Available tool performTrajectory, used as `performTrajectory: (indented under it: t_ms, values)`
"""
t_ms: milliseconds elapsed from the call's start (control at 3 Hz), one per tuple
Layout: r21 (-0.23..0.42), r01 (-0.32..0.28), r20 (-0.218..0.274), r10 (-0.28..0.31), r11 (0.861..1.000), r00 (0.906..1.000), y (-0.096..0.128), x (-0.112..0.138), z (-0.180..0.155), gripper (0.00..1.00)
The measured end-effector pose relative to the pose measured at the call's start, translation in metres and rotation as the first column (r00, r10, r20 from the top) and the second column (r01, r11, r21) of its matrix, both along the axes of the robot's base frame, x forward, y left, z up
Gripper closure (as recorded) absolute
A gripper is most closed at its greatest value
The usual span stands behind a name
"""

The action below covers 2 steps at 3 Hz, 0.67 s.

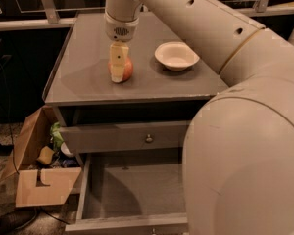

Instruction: Place apple into middle drawer

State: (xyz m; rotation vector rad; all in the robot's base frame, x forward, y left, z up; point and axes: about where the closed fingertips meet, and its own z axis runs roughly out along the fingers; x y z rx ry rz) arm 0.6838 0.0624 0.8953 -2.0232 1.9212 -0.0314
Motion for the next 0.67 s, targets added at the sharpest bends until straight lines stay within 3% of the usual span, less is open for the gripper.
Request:
performTrajectory:
  t_ms: [667]
  values:
    - [-0.031, 0.035, -0.064, -0.037, 0.999, 0.9972, -0.005, 0.011, -0.038, 0.00]
